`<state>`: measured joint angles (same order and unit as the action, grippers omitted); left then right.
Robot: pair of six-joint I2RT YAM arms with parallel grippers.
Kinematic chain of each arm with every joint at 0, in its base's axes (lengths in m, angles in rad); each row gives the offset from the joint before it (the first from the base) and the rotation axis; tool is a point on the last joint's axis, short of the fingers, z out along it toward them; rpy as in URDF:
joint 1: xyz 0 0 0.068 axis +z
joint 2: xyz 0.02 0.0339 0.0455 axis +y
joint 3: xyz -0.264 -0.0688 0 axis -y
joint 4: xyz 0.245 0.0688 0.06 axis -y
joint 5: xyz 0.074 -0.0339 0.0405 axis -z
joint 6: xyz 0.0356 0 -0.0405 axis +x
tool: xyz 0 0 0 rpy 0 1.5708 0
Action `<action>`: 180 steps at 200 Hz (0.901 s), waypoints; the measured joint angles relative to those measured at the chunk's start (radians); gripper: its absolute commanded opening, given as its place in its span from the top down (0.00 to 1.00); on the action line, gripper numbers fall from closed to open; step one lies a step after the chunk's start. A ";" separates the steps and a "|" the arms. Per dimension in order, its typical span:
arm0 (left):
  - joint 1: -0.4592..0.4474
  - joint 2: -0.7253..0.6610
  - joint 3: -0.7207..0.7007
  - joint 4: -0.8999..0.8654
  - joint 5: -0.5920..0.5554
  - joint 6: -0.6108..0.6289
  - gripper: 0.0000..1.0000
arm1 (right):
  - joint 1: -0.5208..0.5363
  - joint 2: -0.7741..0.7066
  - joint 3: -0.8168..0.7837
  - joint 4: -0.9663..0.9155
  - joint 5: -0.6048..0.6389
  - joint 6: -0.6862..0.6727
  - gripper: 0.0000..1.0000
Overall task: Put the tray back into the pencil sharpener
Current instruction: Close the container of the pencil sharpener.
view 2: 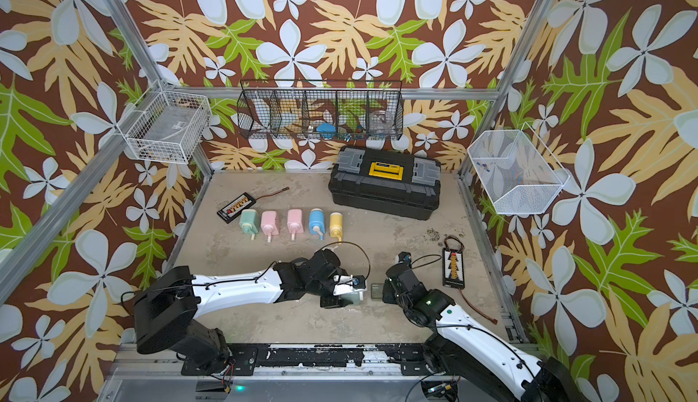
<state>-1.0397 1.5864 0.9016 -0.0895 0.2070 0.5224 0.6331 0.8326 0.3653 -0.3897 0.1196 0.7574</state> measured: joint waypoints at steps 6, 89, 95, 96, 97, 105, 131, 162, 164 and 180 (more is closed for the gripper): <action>-0.003 0.007 0.006 0.000 -0.014 0.000 0.49 | 0.000 0.002 -0.003 0.002 -0.011 -0.001 0.75; -0.023 0.081 0.050 0.004 -0.048 0.000 0.47 | -0.004 0.049 -0.025 0.033 -0.065 -0.010 0.80; -0.023 0.086 0.054 0.004 -0.048 0.000 0.47 | -0.004 0.051 -0.025 0.038 -0.067 -0.010 0.80; -0.023 0.087 0.055 0.004 -0.048 0.000 0.47 | -0.004 0.051 -0.026 0.039 -0.067 -0.010 0.80; -0.023 0.088 0.055 0.004 -0.048 0.000 0.47 | -0.004 0.052 -0.026 0.039 -0.067 -0.011 0.80; -0.023 0.095 0.059 0.006 -0.048 0.000 0.47 | -0.004 0.054 -0.027 0.047 -0.068 -0.011 0.81; -0.024 0.108 0.064 0.010 -0.047 -0.002 0.47 | -0.004 0.069 -0.031 0.060 -0.085 -0.016 0.84; -0.024 0.114 0.068 0.015 -0.045 -0.005 0.47 | -0.004 0.101 -0.030 0.091 -0.114 -0.026 0.86; -0.024 0.115 0.068 0.016 -0.045 -0.006 0.47 | -0.004 0.103 -0.030 0.093 -0.116 -0.026 0.86; -0.024 0.119 0.070 0.019 -0.045 -0.015 0.47 | -0.004 0.121 -0.029 0.106 -0.124 -0.029 0.87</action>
<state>-1.0634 1.7058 0.9718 -0.0708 0.1616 0.5076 0.6292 0.9539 0.3359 -0.2832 -0.0048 0.7280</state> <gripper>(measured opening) 0.614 0.140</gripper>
